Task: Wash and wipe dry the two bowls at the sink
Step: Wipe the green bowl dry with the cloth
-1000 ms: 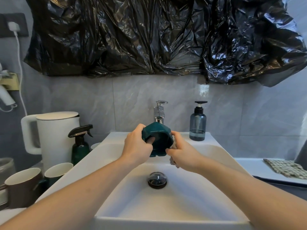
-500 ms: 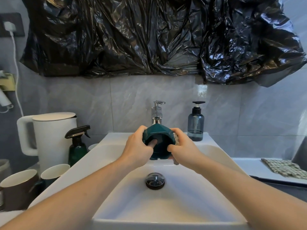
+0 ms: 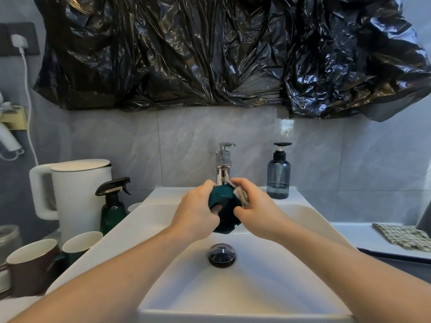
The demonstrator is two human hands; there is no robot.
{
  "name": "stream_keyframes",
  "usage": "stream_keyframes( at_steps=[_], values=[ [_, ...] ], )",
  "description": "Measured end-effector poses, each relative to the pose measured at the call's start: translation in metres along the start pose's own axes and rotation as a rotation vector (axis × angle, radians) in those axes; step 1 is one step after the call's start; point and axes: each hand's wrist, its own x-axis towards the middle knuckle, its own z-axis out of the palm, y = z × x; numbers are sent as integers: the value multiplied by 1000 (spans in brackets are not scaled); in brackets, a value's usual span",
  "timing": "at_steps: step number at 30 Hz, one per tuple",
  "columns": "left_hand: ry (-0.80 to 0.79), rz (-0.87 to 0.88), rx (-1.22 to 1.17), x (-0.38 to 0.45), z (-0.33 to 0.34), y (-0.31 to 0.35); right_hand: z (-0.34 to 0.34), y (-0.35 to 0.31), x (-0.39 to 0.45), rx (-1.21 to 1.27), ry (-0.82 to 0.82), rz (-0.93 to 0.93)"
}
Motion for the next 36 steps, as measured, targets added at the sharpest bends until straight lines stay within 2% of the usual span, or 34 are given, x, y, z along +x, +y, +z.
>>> stream_keyframes(
  at_steps=[4,10,14,16,19,22,27,33,34,36],
  values=[
    [73,-36,-77,1,-2,-1,4,-4,0,118,-40,-77],
    [202,-43,-147,3,-2,5,-4,5,-2,124,-181,197],
    [229,-84,-151,6,-2,6,3,-1,-1,246,-49,85],
    [234,-101,-146,6,-4,3,5,-3,1,200,-3,-2],
    [219,-101,-126,5,-5,0,6,-1,-2,93,-63,-34],
    [207,-87,-124,3,-4,3,3,1,-3,153,-129,26],
    [183,-105,-136,3,-2,5,6,-4,-2,132,-31,-67],
    [254,-127,-156,5,-3,5,5,6,-3,172,-276,101],
    [257,-132,-167,6,-2,7,5,6,-2,164,-261,107],
    [271,-153,-191,8,-2,9,3,1,-1,131,-126,56]
  ],
)
